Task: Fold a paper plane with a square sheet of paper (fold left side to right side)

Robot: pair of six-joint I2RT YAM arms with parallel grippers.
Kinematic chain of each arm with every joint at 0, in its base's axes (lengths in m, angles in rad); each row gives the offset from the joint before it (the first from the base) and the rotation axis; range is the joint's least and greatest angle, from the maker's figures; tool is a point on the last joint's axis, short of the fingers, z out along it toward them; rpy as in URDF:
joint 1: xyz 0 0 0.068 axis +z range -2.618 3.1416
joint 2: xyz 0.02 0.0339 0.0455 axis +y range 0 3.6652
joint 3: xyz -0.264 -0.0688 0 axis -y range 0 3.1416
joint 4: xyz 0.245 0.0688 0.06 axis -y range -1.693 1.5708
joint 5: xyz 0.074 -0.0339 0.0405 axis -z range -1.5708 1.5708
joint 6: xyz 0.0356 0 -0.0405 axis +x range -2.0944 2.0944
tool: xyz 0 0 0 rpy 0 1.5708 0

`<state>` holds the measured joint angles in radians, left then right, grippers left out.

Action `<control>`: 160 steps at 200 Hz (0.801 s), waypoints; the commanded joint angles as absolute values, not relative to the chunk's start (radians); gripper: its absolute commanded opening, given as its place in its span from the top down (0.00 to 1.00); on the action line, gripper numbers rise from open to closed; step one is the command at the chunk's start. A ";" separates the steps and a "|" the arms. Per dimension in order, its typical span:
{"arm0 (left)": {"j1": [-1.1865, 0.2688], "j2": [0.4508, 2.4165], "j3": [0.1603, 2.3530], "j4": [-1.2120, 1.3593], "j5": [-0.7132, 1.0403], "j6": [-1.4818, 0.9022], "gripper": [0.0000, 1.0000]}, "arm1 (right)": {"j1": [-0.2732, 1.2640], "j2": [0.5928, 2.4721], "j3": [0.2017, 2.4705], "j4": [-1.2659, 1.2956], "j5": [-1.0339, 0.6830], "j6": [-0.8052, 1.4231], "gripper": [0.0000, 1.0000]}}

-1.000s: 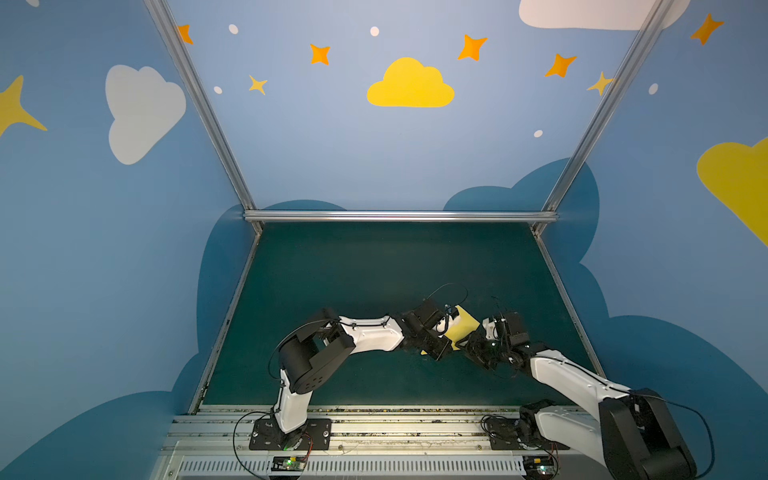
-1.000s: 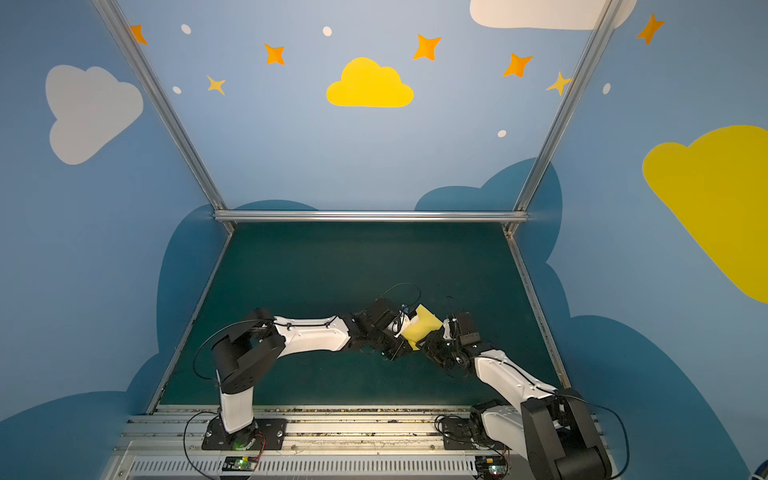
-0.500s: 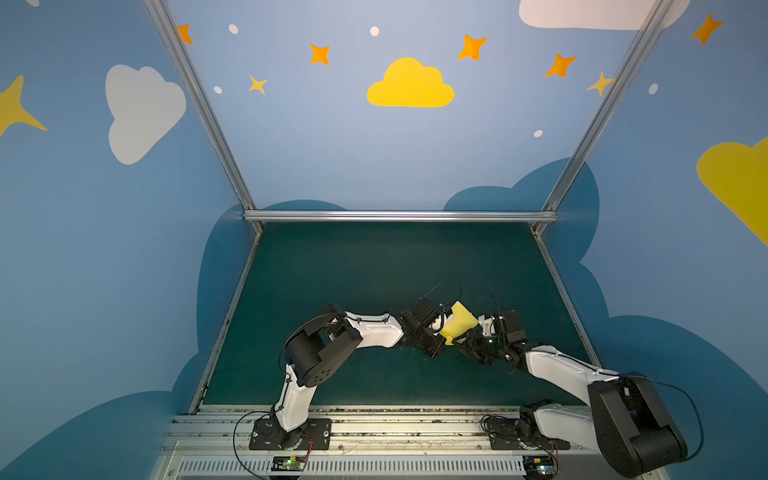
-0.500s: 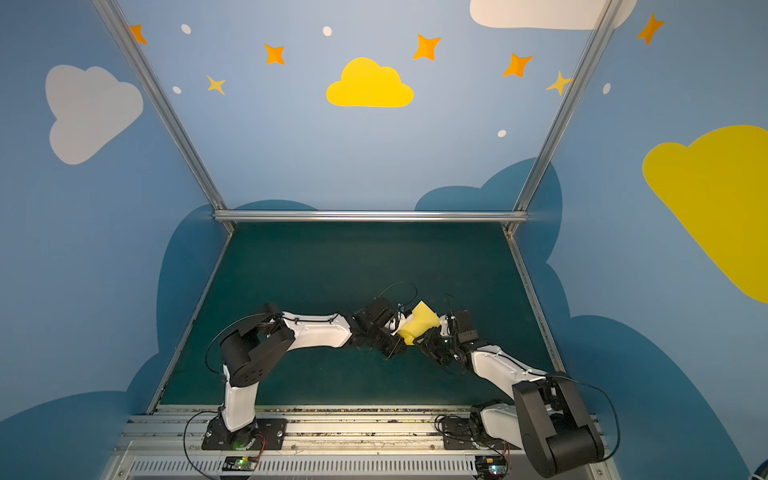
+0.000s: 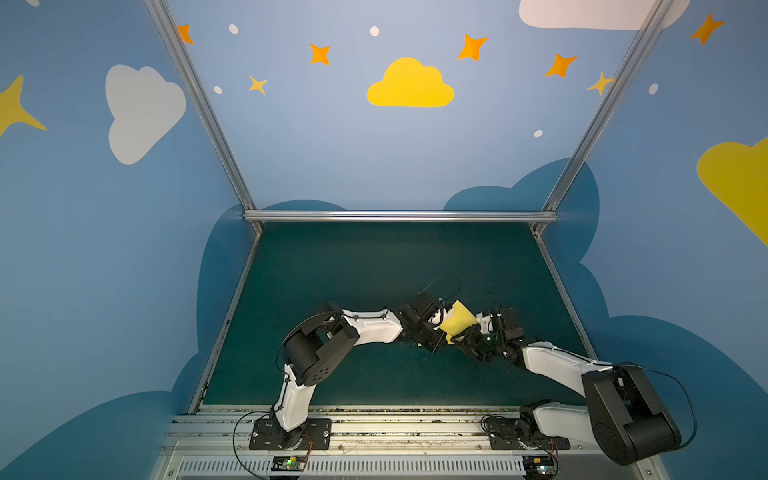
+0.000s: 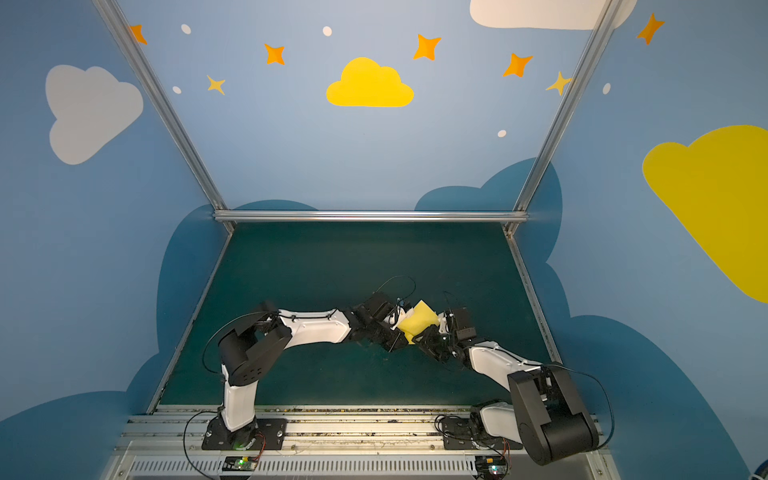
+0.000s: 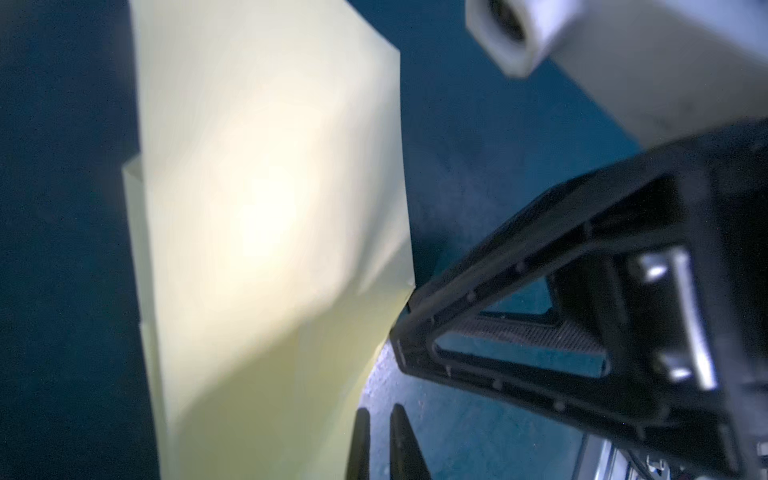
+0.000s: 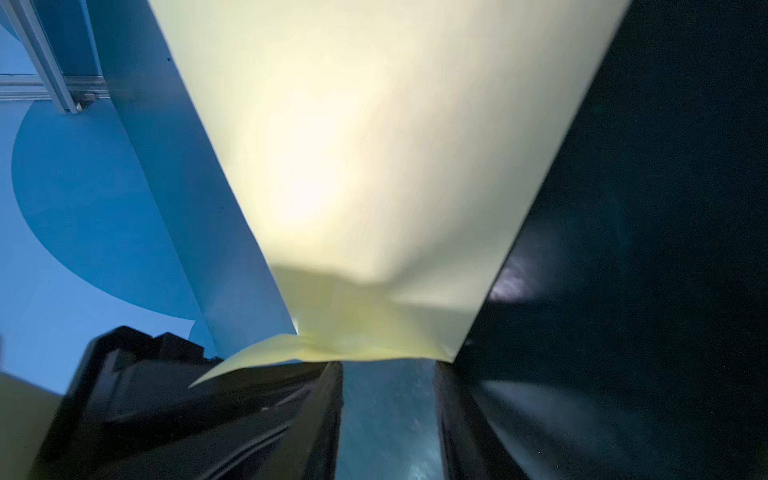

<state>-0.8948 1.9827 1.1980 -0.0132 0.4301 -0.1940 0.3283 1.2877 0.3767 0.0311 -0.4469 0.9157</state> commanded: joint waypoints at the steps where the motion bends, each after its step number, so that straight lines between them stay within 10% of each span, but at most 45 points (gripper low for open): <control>1: -0.859 2.035 1.244 -0.047 0.444 -0.170 0.87 | 0.324 1.317 0.359 -0.004 -0.391 0.906 0.61; 131: -0.824 2.101 1.238 -0.042 0.469 -0.188 0.87 | 0.318 1.412 0.435 0.028 -0.370 0.905 0.64; 160: -0.825 2.036 1.212 -0.012 0.503 -0.211 0.70 | 0.318 1.417 0.444 0.017 -0.373 0.912 0.66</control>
<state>-0.8230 2.0796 1.2514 0.0231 0.4896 -0.1932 0.3229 1.3960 0.4473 0.0719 -0.4377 0.9157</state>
